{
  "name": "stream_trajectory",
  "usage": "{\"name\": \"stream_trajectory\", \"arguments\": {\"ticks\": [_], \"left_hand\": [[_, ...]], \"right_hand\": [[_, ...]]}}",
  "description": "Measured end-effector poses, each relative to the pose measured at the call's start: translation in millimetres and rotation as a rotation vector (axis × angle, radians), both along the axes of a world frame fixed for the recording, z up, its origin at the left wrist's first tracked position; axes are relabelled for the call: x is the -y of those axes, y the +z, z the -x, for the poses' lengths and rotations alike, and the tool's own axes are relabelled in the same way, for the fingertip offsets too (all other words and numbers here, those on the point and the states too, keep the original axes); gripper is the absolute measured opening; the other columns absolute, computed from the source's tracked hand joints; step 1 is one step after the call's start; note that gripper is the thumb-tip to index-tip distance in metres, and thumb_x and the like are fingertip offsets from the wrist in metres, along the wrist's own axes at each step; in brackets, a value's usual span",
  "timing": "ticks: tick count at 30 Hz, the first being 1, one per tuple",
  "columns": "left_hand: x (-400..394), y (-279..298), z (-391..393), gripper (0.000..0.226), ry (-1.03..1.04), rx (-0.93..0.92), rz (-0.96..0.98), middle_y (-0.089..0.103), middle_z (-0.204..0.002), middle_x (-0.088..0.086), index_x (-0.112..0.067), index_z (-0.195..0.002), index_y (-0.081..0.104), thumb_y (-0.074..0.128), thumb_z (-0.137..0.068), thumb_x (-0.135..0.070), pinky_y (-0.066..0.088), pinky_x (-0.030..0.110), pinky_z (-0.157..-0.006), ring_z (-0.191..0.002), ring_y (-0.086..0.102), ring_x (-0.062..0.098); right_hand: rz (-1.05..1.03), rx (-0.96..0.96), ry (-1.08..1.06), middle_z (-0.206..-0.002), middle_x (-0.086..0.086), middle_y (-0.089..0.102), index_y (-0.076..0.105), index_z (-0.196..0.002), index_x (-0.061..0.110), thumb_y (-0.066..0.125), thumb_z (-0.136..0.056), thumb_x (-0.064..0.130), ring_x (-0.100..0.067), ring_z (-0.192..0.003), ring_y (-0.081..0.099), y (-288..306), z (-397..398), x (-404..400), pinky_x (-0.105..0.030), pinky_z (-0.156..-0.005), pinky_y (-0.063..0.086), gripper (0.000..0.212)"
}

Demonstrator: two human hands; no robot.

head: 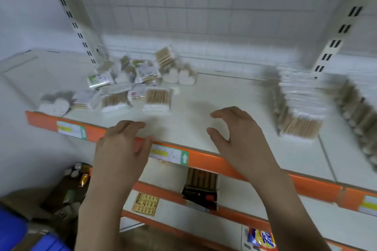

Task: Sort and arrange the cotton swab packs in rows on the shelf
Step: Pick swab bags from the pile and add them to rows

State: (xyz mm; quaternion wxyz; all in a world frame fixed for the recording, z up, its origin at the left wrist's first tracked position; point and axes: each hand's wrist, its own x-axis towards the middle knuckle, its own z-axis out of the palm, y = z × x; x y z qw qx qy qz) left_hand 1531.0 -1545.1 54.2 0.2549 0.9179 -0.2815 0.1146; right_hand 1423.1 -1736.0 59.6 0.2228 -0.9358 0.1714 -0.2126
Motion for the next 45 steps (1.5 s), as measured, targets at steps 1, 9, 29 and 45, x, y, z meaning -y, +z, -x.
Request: {"name": "stream_trajectory", "arguments": {"ticks": [1, 9, 29, 45], "left_hand": [[-7.6, -1.2, -9.0, 0.030, 0.008, -0.004, -0.002, 0.065, -0.109, 0.009, -0.006, -0.108, 0.067, 0.069, -0.080, -0.018, 0.050, 0.046, -0.077, -0.093, 0.061, 0.035], [-9.0, -16.6, -52.5, 0.032, -0.068, -0.074, 0.000, 0.062, -0.113, 0.009, -0.007, -0.110, 0.065, 0.066, -0.083, -0.023, 0.048, 0.049, -0.085, -0.100, 0.058, 0.033], [-20.5, -7.8, -170.1, 0.040, 0.002, -0.010, 0.014, 0.061, -0.116, 0.012, -0.006, -0.115, 0.062, 0.070, -0.080, -0.025, 0.047, 0.043, -0.086, -0.103, 0.057, 0.035], [-0.4, -22.3, -260.4, 0.051, -0.310, -0.088, -0.148, 0.053, -0.122, -0.006, -0.025, -0.122, 0.051, 0.067, -0.078, -0.043, 0.039, 0.035, -0.096, -0.112, 0.047, 0.019]], "right_hand": [[0.009, -0.012, 0.003, -0.123, 0.008, 0.052, 0.055, -0.122, 0.021, 0.054, -0.091, 0.030, -0.012, -0.114, 0.047, -0.3, -8.8, -7.2, -0.022, -0.087, 0.039, 0.032], [0.033, -0.052, -0.042, -0.120, 0.005, 0.055, 0.058, -0.120, 0.019, 0.058, -0.088, 0.027, -0.016, -0.112, 0.049, -7.7, -47.5, -12.8, -0.021, -0.085, 0.036, 0.033], [-0.039, -0.200, -0.089, -0.130, 0.003, 0.049, 0.044, -0.134, 0.021, 0.050, -0.087, 0.052, -0.018, -0.119, 0.045, -26.1, -158.0, -10.9, -0.028, -0.088, 0.040, 0.057], [-0.196, -0.442, -0.437, -0.084, 0.007, 0.039, 0.049, -0.086, 0.020, 0.052, -0.069, 0.075, -0.019, -0.096, 0.043, -35.1, -206.7, -47.3, -0.029, -0.076, 0.040, 0.057]]}}
